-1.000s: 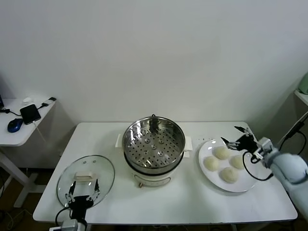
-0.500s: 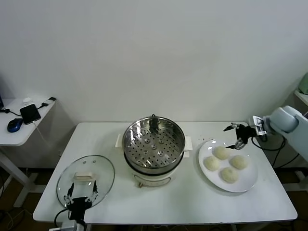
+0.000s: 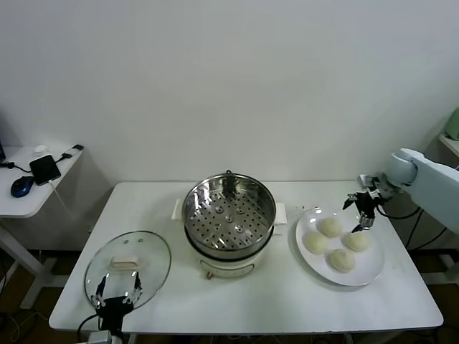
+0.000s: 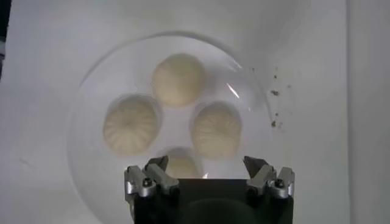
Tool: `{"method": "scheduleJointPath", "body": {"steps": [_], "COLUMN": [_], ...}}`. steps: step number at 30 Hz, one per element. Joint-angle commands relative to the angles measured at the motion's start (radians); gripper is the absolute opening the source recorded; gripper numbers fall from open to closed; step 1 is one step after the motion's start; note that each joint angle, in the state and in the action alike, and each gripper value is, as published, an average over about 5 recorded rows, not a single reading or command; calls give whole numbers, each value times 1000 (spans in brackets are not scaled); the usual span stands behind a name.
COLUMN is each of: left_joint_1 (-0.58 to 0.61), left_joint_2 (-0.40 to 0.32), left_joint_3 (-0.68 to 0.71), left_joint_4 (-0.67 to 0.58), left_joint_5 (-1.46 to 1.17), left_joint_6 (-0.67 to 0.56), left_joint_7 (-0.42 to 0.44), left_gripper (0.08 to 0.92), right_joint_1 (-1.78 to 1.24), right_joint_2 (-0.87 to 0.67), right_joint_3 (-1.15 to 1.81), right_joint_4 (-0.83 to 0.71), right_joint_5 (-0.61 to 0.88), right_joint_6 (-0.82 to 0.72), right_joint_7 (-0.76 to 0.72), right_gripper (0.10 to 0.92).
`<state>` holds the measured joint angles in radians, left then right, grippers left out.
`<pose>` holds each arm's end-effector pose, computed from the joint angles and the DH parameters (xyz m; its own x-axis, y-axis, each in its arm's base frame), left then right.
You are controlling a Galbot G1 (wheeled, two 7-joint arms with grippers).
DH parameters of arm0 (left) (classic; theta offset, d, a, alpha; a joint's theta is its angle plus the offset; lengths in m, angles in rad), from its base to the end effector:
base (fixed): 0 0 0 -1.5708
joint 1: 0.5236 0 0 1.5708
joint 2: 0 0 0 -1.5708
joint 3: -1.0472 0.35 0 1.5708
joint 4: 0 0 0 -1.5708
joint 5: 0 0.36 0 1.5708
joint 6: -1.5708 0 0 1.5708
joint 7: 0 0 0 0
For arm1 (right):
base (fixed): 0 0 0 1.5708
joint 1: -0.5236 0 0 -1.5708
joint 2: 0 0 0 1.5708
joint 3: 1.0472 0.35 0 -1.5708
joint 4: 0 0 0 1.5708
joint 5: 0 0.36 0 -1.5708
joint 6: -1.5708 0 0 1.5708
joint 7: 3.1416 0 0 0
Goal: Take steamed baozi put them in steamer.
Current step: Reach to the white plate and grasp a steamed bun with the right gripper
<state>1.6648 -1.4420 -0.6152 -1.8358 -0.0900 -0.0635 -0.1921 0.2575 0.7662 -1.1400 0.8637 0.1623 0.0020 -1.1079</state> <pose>0.1376 0.0644 -0.4038 -0.9365 -0.2395 0.2562 -0.2138 0.9689 0.1243 0.5734 -0.2317 -0.1826 -0.1219 -0.1136 0.9860 -0.9923 -0.0090 -0.1237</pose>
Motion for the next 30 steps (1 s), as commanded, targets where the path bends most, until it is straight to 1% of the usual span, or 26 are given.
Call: {"method": "scheduleJointPath", "body": {"steps": [1,7,15,18,21,24,27,30], "left_joint_1": [0,-1,-1,-1,-1,-2,-2,-1], "left_joint_2": [-1,-7,-11,-12,-14,-14,-14,-13], "left_joint_3": [0,0,1,2,3,5,6,6], "left_joint_4": [2,9,14,12,9,6,5,4], "left_joint_5": [1,1,5,6,8,9,9,10], "left_joint_6": [0,0,0,1,3,4,4,3], "left_joint_7": [0,-2,-3,-2,-2,-2,-2,-2], "left_gripper": [823,823,823,823,823,823,823,823], "right_joint_1": [-21,-84,-141,-141,-137,-130,-120,-85], "right_joint_2": [91,140,172,171,169,170,166,147], "right_joint_3": [-30,19,85,85,85,88,86,63], "right_joint_4": [-105,-159,-200,-197,-196,-199,-188,-140], "right_joint_5": [-3,-29,-23,-27,-42,-51,-50,-31], "right_joint_6": [-19,-37,-54,-61,-63,-63,-63,-65], "right_joint_7": [25,68,80,69,65,69,69,63], "right_gripper": [823,823,820,779,696,637,622,620]}}
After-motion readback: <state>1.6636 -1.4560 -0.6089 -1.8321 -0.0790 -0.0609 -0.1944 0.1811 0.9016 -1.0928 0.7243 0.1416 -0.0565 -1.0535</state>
